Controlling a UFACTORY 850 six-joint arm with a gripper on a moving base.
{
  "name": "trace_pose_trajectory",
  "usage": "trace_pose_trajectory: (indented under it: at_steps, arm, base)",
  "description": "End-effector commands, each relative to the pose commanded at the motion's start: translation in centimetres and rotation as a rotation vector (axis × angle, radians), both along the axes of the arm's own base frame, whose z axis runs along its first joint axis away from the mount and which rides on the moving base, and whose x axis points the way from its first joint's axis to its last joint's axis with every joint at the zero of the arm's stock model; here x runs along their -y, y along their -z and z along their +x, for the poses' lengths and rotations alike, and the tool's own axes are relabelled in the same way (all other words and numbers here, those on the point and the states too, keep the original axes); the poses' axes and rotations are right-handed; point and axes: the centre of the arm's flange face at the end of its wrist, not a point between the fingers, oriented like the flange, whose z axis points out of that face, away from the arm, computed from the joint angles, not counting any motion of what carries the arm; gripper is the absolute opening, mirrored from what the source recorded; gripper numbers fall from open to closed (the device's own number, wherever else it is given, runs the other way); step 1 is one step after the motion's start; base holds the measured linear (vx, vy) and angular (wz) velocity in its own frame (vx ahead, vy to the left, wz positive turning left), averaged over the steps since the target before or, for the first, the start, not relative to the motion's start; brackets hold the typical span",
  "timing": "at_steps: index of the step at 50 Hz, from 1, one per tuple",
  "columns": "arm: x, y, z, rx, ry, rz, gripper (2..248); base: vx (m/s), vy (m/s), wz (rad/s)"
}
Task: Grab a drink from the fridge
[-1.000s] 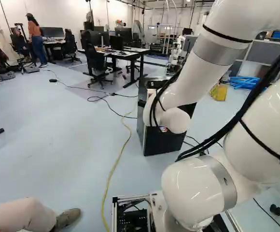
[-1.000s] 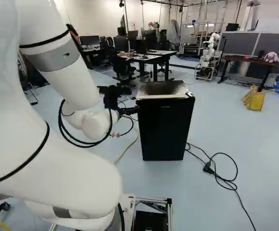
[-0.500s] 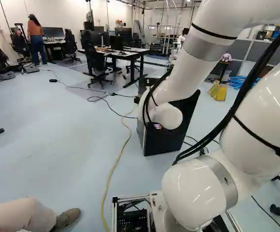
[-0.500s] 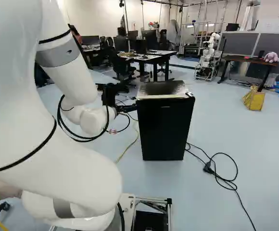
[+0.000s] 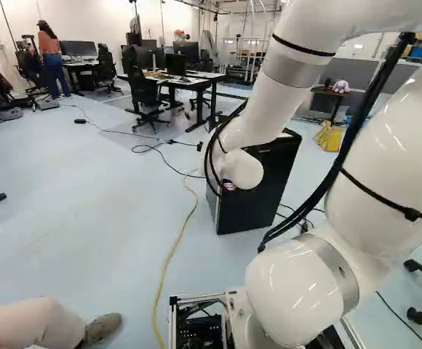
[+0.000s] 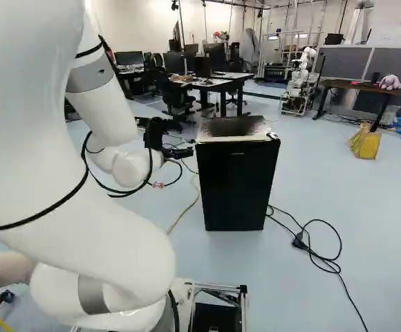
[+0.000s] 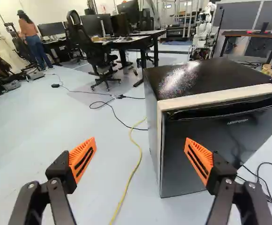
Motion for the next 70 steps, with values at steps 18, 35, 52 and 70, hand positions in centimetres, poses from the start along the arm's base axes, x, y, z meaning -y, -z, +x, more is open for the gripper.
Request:
trace_pose_trajectory:
  at_steps: [18, 35, 52, 70]
  arm:
    - [-0.9, 1.6, 1.1, -0.037, 0.036, 0.007, 247]
    - [-1.3, 3.2, 1.8, -0.061, 0.087, 0.01, 247]
    - [-1.6, 4.8, 2.7, -0.079, 0.146, 0.008, 247]
    - [-2.0, 6.6, 4.1, -0.09, 0.213, 0.003, 247]
  base:
    - [0.0, 0.0, 0.0]
    - [0.0, 0.0, 0.0]
    - [0.0, 0.0, 0.0]
    - [0.0, 0.0, 0.0]
